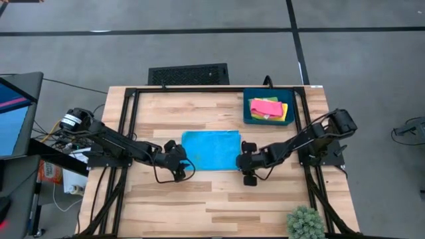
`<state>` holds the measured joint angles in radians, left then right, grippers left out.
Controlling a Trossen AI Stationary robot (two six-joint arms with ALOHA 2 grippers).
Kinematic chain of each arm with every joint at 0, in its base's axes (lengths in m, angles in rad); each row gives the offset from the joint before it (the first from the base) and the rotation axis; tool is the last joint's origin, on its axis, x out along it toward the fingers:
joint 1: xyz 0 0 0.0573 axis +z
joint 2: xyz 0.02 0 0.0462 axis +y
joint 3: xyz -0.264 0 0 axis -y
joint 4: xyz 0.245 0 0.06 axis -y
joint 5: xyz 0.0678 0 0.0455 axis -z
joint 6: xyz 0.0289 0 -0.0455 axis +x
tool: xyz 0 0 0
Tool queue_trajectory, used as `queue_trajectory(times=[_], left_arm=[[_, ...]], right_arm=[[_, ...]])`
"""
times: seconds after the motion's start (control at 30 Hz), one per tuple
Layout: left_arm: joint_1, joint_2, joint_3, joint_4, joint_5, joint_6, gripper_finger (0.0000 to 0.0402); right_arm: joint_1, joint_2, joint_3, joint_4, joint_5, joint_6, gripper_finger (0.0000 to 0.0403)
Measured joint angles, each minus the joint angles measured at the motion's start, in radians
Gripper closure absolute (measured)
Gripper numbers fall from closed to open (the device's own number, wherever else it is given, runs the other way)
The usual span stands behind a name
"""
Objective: Fold microfiber towels
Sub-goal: Fold the light blue microfiber towel
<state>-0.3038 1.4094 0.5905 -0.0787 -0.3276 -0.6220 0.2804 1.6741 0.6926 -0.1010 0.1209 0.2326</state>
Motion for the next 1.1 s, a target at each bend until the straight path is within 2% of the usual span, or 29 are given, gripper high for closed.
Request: queue_trajectory(times=[0.13, 0.3, 0.5, 0.67, 0.8, 1.1], left_arm=[[0.0, 0.0, 0.0, 0.001, 0.0, -0.001, 0.0263], [0.0, 0.0, 0.0, 0.001, 0.005, -0.003, 0.0263], [0.0, 0.0, 0.0, 0.001, 0.005, -0.003, 0.0263], [0.0, 0.0, 0.0, 0.006, 0.005, -0.003, 0.0263], [0.0, 0.0, 0.0, 0.02, 0.005, -0.004, 0.0263], [0.0, 0.0, 0.0, 0.028, -0.027, -0.011, 0.0263]], right_arm=[[0.001, 0.004, 0.003, -0.012, 0.014, 0.035, 0.0288], [0.001, -0.05, -0.003, -0.055, 0.01, 0.057, 0.0385], [-0.016, -0.103, 0.059, -0.137, 0.031, 0.032, 0.0372], [-0.02, -0.103, 0.125, -0.145, 0.033, -0.073, 0.0394], [-0.026, -0.1, 0.167, -0.132, 0.035, -0.132, 0.0392], [-0.031, 0.039, 0.273, -0.084, 0.001, -0.245, 0.039]])
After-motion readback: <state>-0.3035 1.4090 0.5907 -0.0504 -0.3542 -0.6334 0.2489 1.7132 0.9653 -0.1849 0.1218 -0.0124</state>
